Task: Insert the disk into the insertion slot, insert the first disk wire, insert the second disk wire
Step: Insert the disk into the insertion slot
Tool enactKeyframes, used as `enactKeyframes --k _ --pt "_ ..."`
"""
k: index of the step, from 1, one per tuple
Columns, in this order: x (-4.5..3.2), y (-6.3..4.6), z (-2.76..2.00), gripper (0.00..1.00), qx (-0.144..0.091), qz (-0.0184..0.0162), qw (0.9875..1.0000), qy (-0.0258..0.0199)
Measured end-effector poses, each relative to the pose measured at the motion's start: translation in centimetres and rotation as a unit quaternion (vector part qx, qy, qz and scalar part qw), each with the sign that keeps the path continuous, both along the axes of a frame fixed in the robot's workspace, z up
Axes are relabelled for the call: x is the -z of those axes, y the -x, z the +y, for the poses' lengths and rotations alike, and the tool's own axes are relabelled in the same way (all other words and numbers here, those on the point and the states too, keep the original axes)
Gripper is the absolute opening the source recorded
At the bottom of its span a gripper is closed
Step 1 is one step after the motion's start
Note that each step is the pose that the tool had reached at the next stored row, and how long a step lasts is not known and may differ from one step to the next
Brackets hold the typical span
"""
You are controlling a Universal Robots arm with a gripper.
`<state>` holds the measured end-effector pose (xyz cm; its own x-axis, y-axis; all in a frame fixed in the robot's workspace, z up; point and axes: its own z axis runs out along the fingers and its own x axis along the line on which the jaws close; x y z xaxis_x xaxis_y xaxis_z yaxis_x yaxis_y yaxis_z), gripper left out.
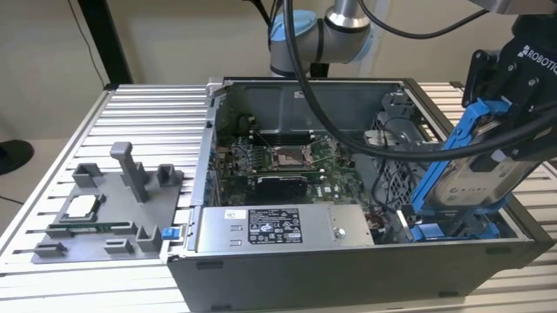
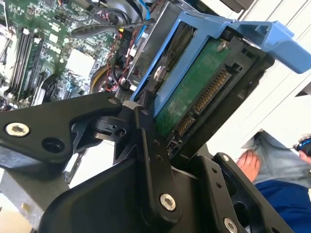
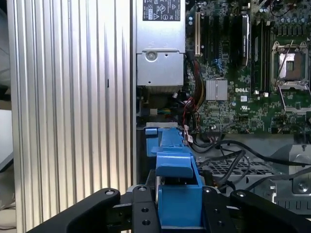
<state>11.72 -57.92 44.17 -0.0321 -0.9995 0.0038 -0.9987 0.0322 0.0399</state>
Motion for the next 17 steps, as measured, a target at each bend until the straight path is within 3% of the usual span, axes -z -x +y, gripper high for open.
enactKeyframes --k 17 --pt "0.46 0.0 0.0 0.0 0.0 0.0 1.0 -0.0005"
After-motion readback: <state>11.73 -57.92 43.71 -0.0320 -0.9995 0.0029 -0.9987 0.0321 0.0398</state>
